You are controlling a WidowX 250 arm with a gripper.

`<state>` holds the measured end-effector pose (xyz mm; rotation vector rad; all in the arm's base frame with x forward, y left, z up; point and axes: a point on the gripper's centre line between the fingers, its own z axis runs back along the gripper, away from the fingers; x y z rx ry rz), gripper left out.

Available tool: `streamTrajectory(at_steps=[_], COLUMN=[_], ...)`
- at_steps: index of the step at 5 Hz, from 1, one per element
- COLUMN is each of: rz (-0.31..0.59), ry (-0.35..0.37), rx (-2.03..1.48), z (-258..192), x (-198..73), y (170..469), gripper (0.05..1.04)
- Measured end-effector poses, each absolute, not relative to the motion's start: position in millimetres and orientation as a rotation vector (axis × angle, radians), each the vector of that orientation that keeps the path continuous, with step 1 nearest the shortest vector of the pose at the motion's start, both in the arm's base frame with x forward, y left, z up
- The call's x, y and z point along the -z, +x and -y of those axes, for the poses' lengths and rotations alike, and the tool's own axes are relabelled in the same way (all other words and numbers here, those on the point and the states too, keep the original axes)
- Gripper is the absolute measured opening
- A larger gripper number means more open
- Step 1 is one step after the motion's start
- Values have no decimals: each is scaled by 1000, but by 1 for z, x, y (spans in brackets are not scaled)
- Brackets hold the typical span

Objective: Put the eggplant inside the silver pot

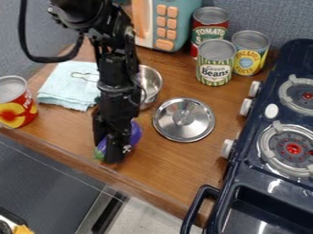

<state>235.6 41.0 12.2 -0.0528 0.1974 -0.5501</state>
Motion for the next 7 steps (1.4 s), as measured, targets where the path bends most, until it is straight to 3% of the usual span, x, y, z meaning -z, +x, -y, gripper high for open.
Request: streamTrajectory(at_steps=[1, 2, 3, 5, 7], rz=[-67, 53, 81, 74, 110], ry=[-20, 88, 118, 233, 285], rx=[452, 232, 75, -129, -266], z=[-44, -48, -54, -61, -75], x=[-38, -60, -72, -62, -64], y=[251, 275, 308, 364, 378], gripper=[699, 699, 699, 699, 699])
